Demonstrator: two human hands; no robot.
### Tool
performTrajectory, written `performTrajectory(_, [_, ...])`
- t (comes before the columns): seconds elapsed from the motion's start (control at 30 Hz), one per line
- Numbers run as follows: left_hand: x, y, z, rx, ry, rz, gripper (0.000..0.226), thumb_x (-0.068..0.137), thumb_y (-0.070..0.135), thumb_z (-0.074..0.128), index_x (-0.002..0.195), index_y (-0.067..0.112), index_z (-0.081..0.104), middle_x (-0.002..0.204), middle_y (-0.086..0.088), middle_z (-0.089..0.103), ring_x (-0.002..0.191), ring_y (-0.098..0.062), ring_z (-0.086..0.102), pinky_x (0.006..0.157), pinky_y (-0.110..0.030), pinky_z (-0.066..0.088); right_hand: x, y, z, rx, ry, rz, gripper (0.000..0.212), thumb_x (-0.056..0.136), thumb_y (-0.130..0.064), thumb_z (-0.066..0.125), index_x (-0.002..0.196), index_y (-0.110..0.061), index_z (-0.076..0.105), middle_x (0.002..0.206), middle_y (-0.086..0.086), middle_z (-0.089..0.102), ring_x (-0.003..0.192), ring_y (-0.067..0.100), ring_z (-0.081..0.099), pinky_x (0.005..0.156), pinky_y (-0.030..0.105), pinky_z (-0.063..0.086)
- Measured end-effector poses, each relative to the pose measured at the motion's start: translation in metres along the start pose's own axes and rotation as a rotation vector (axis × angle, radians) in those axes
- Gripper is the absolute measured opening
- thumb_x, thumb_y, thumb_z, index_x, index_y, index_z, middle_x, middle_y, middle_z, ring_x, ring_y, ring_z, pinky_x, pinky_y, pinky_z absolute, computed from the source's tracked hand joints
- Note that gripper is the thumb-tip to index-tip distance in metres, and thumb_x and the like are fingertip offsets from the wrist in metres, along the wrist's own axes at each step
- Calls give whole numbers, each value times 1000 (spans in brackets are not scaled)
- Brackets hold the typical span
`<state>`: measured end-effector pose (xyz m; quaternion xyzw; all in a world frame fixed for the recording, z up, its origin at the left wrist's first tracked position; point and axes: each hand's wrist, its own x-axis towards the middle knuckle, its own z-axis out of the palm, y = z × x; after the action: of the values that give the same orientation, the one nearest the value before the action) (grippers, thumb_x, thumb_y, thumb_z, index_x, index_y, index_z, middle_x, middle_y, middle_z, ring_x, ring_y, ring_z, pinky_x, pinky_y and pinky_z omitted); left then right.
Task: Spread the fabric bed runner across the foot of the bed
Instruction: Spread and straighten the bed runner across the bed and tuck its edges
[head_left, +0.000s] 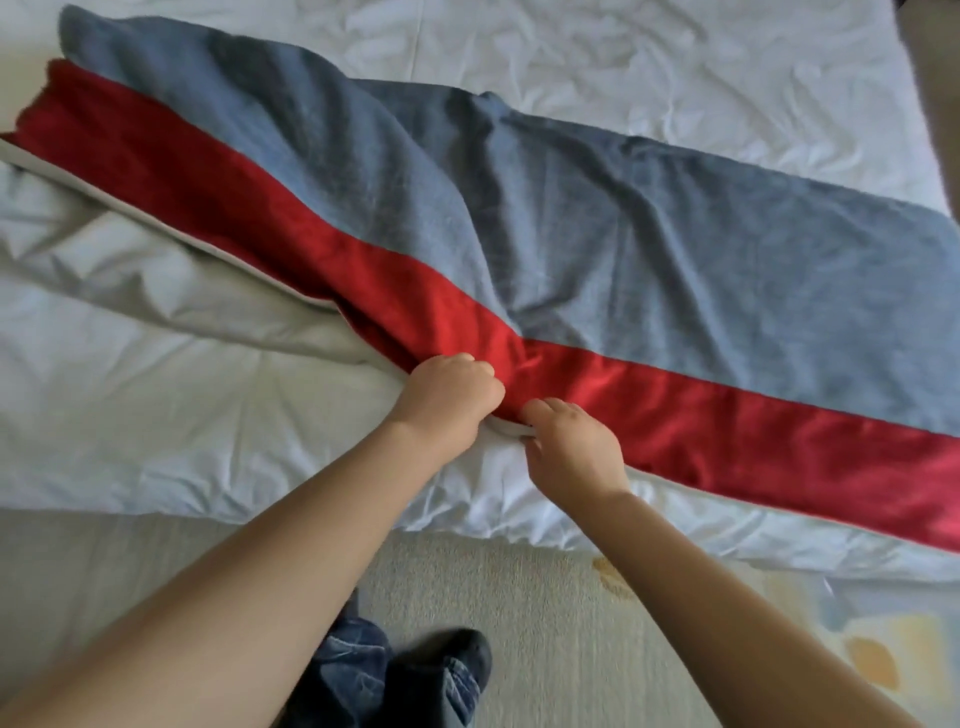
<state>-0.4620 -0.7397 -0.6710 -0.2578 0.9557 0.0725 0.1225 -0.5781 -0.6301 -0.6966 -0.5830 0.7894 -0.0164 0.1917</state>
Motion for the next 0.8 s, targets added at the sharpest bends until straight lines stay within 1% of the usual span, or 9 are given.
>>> performTrajectory(0.13, [-17, 8, 13, -36, -79, 2, 29, 81, -4, 52, 97, 16, 64, 100, -1, 59, 95, -24, 56, 66, -33, 40, -12, -3, 3, -7, -81, -25, 20, 80, -4, 50, 94, -16, 58, 92, -1, 60, 90, 22, 55, 61, 33, 43])
performTrajectory(0.2, [-22, 7, 15, -51, -83, 8, 28, 83, -2, 53, 100, 17, 64, 101, 0, 59, 97, -24, 55, 69, -34, 43, -13, -7, 3, -43, -104, -30, 20, 81, -3, 50, 94, -17, 57, 93, -1, 59, 91, 21, 55, 60, 31, 40])
performTrajectory(0.27, [-27, 4, 12, -81, -71, 22, 27, 84, 1, 54, 102, 18, 64, 102, 1, 59, 99, -23, 54, 73, -35, 47, -10, -11, -2, -72, -149, -22, 16, 84, -8, 53, 96, -18, 55, 95, -2, 58, 92, 20, 55, 61, 29, 39])
performTrajectory(0.37, [-41, -12, 5, -100, -9, 3, 27, 83, 5, 52, 104, 19, 63, 103, 2, 59, 98, -22, 54, 74, -35, 49, -6, -20, -13, -122, -219, -11, 14, 83, -23, 57, 97, -20, 55, 95, -3, 57, 91, 20, 57, 63, 29, 43])
performTrajectory(0.43, [-55, -34, 0, -137, 56, -62, 26, 84, 8, 50, 105, 20, 61, 103, 2, 58, 96, -22, 54, 71, -35, 49, -3, -29, -21, -149, -213, -27, 19, 82, -31, 56, 99, -21, 56, 96, -3, 58, 92, 20, 57, 67, 30, 47])
performTrajectory(0.5, [-69, -65, -5, -140, 107, -141, 23, 84, 10, 49, 102, 19, 60, 100, 1, 57, 95, -24, 55, 67, -35, 47, 2, -43, -27, -139, -170, -40, 20, 82, -34, 56, 100, -23, 57, 97, -5, 59, 93, 19, 57, 70, 32, 50])
performTrajectory(0.67, [-104, -156, -7, -100, 151, -383, 18, 82, 17, 52, 96, 17, 62, 96, -5, 59, 93, -30, 57, 64, -36, 46, 29, -99, -34, -102, -82, -129, 20, 83, -27, 52, 102, -26, 59, 97, -6, 58, 92, 19, 56, 65, 30, 46])
performTrajectory(0.73, [-115, -189, -5, -83, 195, -520, 11, 82, 18, 55, 88, 13, 63, 89, -8, 60, 86, -32, 57, 58, -34, 41, 44, -126, -32, -119, -71, -163, 21, 84, -25, 51, 103, -23, 59, 98, -5, 58, 93, 19, 56, 62, 29, 45])
performTrajectory(0.8, [-124, -218, -2, -60, 220, -669, 10, 83, 18, 57, 83, 11, 63, 84, -8, 60, 77, -32, 58, 53, -30, 34, 60, -156, -29, -124, -57, -182, 21, 85, -27, 51, 105, -22, 59, 100, -4, 57, 95, 19, 56, 62, 30, 44])
